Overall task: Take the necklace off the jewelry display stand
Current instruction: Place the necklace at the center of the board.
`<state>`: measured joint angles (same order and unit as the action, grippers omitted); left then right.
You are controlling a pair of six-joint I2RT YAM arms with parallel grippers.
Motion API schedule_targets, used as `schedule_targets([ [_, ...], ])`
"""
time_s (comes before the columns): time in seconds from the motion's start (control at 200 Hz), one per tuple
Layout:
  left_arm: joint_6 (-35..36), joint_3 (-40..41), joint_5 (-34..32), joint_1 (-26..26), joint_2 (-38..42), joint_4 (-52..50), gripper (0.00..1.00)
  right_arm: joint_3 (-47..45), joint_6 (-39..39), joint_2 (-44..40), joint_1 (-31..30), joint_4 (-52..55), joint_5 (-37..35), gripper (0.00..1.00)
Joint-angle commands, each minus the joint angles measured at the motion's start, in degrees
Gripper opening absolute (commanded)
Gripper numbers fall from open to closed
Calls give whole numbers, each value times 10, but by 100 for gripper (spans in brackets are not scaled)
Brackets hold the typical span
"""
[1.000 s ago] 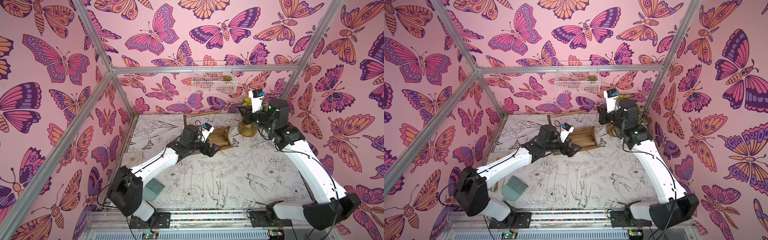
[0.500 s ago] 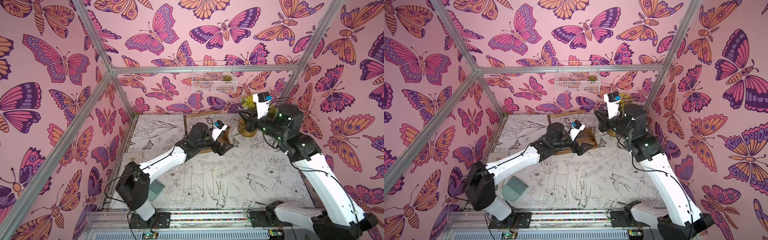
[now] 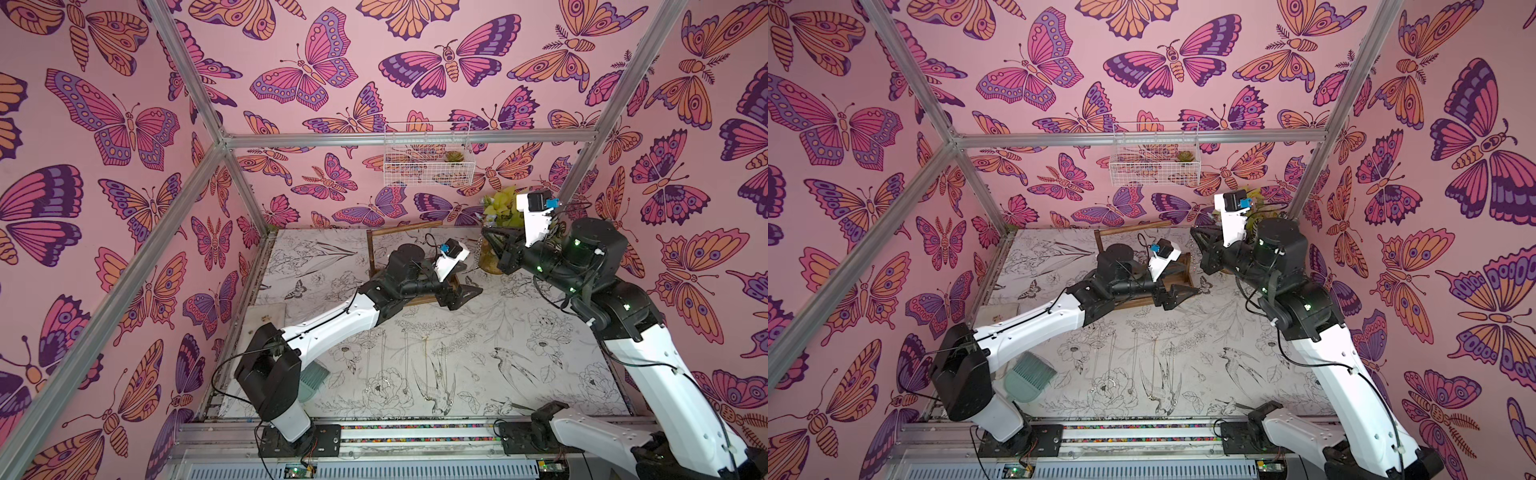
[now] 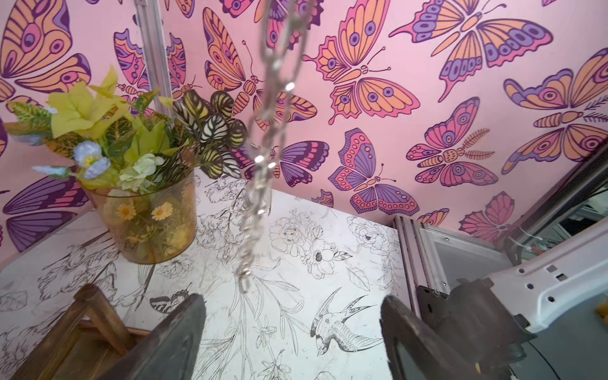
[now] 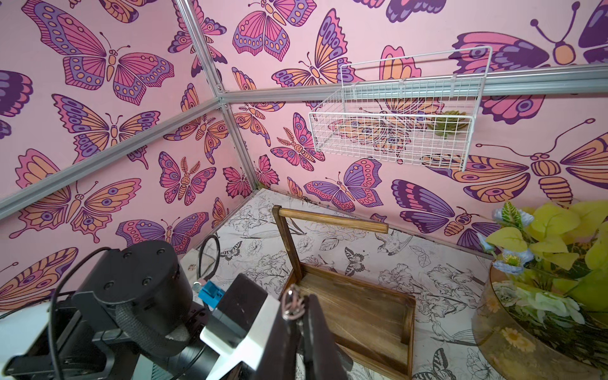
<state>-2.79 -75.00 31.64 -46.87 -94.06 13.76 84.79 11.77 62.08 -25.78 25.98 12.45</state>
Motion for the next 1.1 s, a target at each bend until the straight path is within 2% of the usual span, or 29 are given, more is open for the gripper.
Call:
schedule_targets([
  [0.0,9,-21,14,-6,-17,16,85,12,4,-7,-5,14,-7,0],
  [0.09,10,-30,6,-8,-24,18,84,17,5,-8,-5,15,-5,0],
  [0.21,10,-36,4,-11,-28,19,76,21,7,-8,-5,13,-4,0],
  [0.295,11,-37,9,-15,-28,18,67,21,10,-10,-5,10,-4,0],
  [0.441,6,-29,5,-21,-23,18,44,23,11,-13,-5,8,-9,0],
  [0.611,5,-16,-9,-26,-13,17,28,29,0,-14,-5,12,-20,0],
  [0.706,6,-11,-15,-26,-7,18,27,33,-4,-11,-5,13,-22,0],
  [0.806,6,-6,-23,-26,-3,18,20,34,-6,-10,-5,13,-24,0],
  [1.031,1,14,-34,-28,10,18,19,36,-11,-8,-5,14,-29,0],
  [1.096,2,16,-41,-28,13,17,16,36,-11,-8,-5,16,-28,0],
])
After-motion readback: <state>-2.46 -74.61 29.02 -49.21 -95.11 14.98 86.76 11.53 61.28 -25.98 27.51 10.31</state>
